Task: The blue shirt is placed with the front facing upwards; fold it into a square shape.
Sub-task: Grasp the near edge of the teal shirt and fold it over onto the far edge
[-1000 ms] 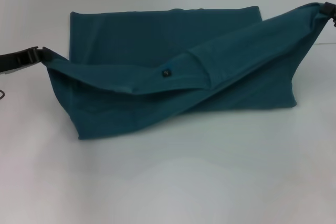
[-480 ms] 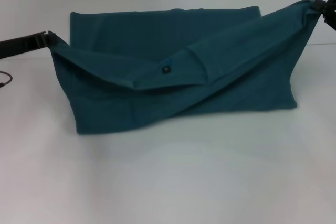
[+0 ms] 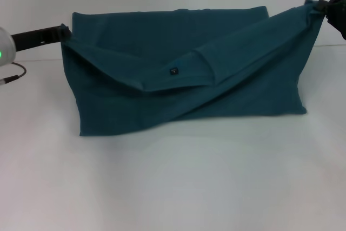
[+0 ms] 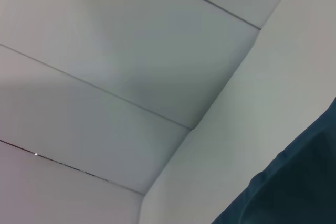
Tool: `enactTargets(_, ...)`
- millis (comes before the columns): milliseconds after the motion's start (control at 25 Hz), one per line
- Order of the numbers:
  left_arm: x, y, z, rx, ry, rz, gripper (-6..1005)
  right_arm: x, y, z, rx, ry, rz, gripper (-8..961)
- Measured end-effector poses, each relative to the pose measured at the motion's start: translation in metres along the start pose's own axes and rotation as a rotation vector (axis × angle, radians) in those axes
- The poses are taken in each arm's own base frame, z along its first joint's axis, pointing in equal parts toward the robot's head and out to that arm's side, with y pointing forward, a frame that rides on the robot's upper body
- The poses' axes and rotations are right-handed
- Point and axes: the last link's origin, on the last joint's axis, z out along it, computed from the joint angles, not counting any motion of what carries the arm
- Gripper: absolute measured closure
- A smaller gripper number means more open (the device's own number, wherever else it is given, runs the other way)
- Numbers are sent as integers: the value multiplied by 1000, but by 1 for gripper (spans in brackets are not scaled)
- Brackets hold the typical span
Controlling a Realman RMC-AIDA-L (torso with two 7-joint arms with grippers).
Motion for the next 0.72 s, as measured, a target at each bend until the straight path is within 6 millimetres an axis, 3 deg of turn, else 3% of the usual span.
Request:
enactTargets(480,-2,6,13,22,-7,52,991,8,-10,11,55,-20,-12,867)
enactTargets(720,0,11,16,13,-6,68,990,21,14,30,16,113,-119,863)
